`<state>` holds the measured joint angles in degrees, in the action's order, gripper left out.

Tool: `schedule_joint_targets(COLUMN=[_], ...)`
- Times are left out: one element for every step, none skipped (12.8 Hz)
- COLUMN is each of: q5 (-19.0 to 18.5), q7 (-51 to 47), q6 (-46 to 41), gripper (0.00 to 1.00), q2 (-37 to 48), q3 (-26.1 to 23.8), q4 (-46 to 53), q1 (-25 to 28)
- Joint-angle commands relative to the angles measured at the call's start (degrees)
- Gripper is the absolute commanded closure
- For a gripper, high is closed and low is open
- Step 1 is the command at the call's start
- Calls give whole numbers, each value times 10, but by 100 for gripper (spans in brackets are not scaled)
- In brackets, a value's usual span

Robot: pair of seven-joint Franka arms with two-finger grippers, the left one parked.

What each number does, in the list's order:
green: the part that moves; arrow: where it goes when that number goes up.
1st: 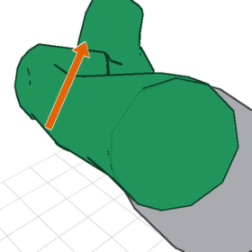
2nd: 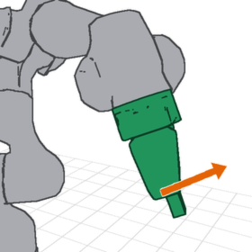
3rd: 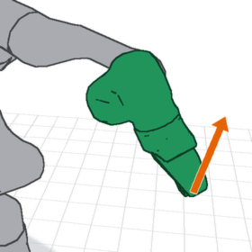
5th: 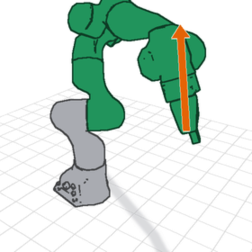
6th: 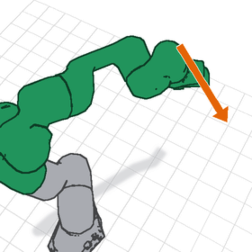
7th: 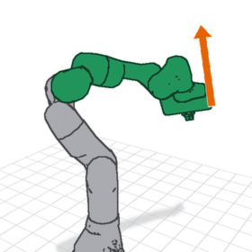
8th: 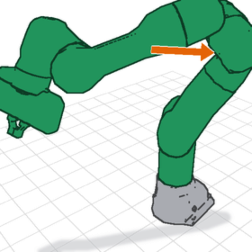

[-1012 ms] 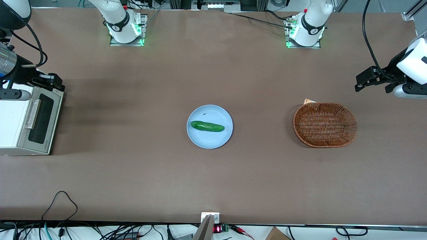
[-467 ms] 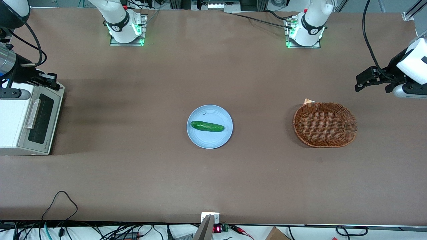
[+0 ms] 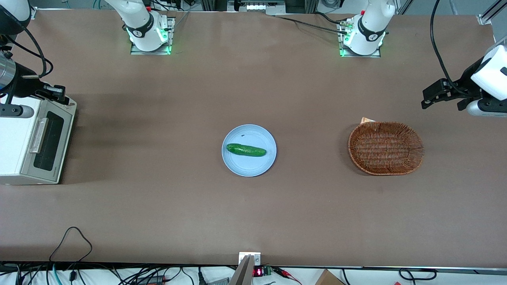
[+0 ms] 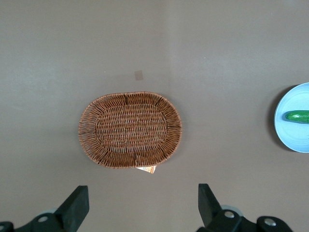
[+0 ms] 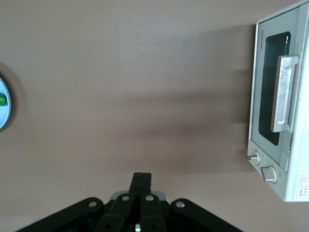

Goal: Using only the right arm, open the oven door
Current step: 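Move the closed right gripper down to the toaster oven door handle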

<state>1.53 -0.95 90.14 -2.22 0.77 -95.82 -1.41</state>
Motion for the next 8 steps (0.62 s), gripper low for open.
schedule_joint_targets(q5=[-37,-77,-98,-128,-158,-183,-208,-236], q7=[-19,-42,-56,-76,-81,-81,-82,-83], q6=[-36,-53,-68,-68,-68,-62,-53,-41], gripper=[100,100,100,100,100,100,100,100], q2=[-9,-10,-26,-35,-55,-74,-92,-110], q3=[-5,-5,-5,-6,-7,-7,-7,-7], q4=[20,19,19,19,19,17,17,17], q1=[-5,-5,-5,-3,0,0,-1,-3])
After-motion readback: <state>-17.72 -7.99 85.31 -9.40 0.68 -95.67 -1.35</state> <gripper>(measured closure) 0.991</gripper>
